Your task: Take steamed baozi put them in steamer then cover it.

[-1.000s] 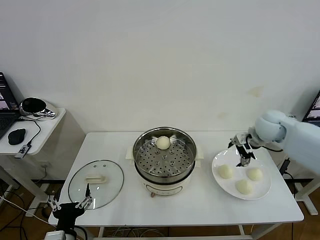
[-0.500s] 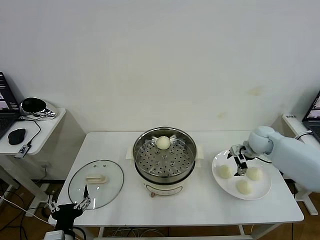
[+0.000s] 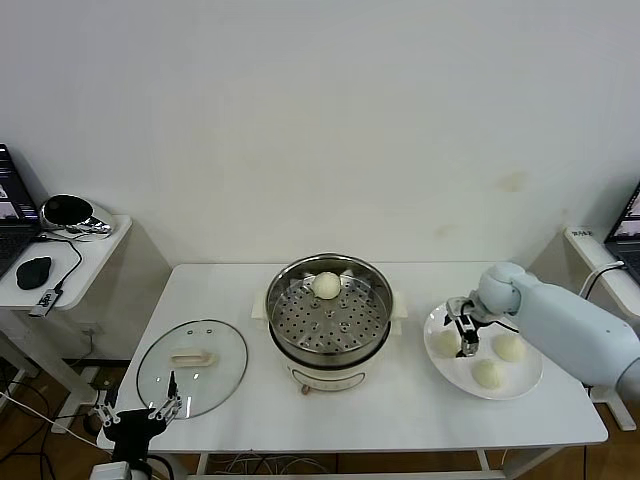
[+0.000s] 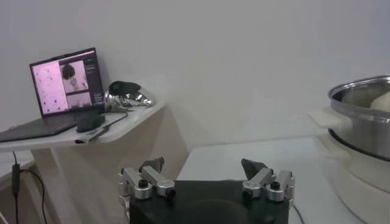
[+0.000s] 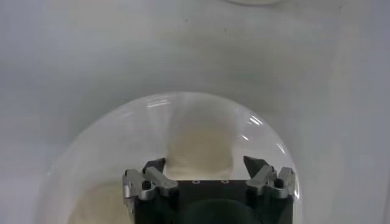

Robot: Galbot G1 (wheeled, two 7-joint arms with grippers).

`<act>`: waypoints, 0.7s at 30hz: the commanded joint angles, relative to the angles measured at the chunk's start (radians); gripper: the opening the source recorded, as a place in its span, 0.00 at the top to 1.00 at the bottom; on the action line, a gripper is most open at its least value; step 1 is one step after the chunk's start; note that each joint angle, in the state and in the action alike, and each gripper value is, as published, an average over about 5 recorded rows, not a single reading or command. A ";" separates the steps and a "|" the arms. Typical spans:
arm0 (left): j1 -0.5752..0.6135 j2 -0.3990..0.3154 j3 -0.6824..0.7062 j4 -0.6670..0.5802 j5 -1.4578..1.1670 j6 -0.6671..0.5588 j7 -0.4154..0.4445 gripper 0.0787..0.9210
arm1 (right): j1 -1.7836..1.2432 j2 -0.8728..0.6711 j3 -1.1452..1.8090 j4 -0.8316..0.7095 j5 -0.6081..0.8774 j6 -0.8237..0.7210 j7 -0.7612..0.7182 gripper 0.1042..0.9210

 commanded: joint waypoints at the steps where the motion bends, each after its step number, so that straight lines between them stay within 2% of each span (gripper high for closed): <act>1: 0.000 -0.002 0.001 -0.001 0.001 0.000 0.000 0.12 | -0.018 0.033 0.028 -0.043 -0.025 0.002 0.000 0.20; 7: -0.002 -0.004 0.003 -0.001 0.002 -0.001 0.000 0.12 | -0.012 0.029 0.029 -0.041 -0.023 0.002 -0.008 0.34; 11: -0.001 -0.001 0.001 -0.001 0.002 -0.001 0.000 0.12 | 0.027 -0.004 0.015 0.020 0.013 -0.019 -0.023 0.43; 21: -0.011 0.010 0.017 -0.005 0.000 0.002 0.000 0.12 | 0.413 -0.182 -0.221 0.319 0.264 -0.150 -0.070 0.46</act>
